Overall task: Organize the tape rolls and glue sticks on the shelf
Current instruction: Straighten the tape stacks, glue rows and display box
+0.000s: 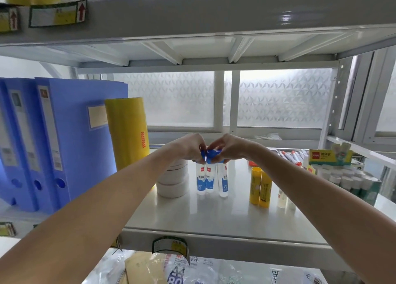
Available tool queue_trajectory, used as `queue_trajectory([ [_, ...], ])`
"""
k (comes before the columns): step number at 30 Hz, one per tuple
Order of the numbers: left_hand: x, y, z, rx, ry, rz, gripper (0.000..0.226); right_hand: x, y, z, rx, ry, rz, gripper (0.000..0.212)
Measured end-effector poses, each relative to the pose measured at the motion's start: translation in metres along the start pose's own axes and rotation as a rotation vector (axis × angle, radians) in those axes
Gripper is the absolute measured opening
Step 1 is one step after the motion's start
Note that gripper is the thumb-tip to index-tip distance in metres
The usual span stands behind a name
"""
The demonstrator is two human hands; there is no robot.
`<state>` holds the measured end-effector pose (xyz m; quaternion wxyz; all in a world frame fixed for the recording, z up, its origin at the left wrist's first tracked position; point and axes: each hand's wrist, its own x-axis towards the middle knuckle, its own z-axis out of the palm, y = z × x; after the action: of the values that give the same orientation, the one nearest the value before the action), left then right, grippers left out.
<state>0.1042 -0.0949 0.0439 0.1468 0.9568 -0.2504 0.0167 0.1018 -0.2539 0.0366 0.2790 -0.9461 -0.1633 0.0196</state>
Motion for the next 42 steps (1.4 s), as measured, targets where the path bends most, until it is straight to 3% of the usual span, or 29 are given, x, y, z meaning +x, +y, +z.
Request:
queue_trajectory([
  [11,0.006,-0.005,0.002,-0.011,0.004,-0.003,0.012,-0.003,0.009,0.001,0.056,0.047,-0.032,0.04],
  [17,0.007,-0.01,0.004,-0.052,-0.012,0.002,0.024,-0.008,0.01,0.003,0.023,0.12,-0.031,0.021],
  [21,0.009,-0.008,0.005,-0.114,-0.043,0.022,0.033,-0.012,0.011,0.002,-0.016,0.096,-0.012,0.031],
  [25,0.011,-0.008,0.007,-0.136,-0.036,0.016,0.019,-0.015,0.006,0.001,-0.065,0.076,-0.003,0.034],
  [31,0.01,-0.007,0.008,-0.175,-0.03,0.031,0.037,-0.022,0.003,0.005,0.01,0.141,-0.024,0.046],
  [34,0.01,-0.006,0.009,-0.157,-0.019,0.015,0.028,-0.023,0.004,0.006,-0.001,0.159,-0.017,0.041],
  [40,0.008,-0.006,0.006,-0.189,-0.07,0.013,0.042,-0.024,0.009,0.006,-0.028,0.184,-0.014,0.032],
  [42,0.008,-0.007,0.005,-0.18,-0.088,0.024,0.033,-0.024,0.01,0.006,-0.041,0.173,-0.013,0.029],
])
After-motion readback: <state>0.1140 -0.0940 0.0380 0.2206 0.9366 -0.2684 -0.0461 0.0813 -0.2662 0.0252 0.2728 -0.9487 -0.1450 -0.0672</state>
